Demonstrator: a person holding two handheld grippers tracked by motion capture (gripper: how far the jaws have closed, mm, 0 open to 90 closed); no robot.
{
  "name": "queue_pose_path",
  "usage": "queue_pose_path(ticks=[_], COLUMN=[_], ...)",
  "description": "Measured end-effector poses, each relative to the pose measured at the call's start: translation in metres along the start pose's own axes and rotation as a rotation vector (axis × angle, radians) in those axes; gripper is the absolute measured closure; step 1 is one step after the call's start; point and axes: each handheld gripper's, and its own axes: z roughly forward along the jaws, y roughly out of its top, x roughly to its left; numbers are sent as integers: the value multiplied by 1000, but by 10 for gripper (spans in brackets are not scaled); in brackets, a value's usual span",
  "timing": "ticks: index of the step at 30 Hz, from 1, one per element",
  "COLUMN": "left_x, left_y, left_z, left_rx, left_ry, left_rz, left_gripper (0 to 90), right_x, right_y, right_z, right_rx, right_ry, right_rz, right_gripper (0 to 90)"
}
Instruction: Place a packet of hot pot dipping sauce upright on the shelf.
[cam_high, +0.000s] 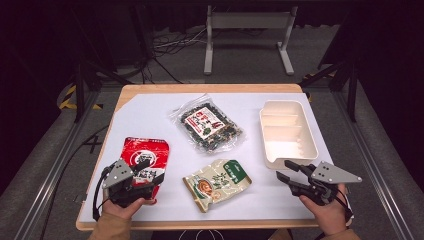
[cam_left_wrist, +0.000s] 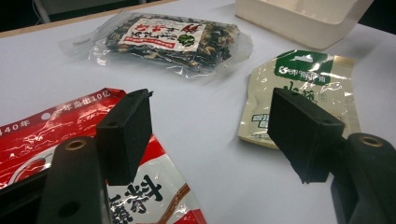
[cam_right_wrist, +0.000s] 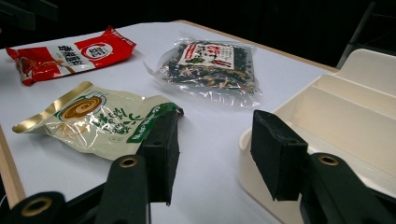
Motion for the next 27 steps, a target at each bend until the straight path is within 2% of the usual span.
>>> queue_pose_path(ticks=[10,14,18,21,27], left_x=[1,1,1,2,2], left_y=[0,0,0,0,0], left_z=[0,1,2,2,3], left_rx=[1,2,2,5,7], left_ry=[6,4,6,5,3], left_rz=[3,3,-1,2,1], left_gripper=[311,311,311,310,310], right_x=[3,2,3,4,7], right_y=[14,18,23,29,37], right_z=[19,25,28,33,42], right_rx=[63,79,73,90,97], right_ry=[53,51,51,90,87], right_rz=[-33,-7,-11,14,-1], right_gripper=[495,478,463,453,437])
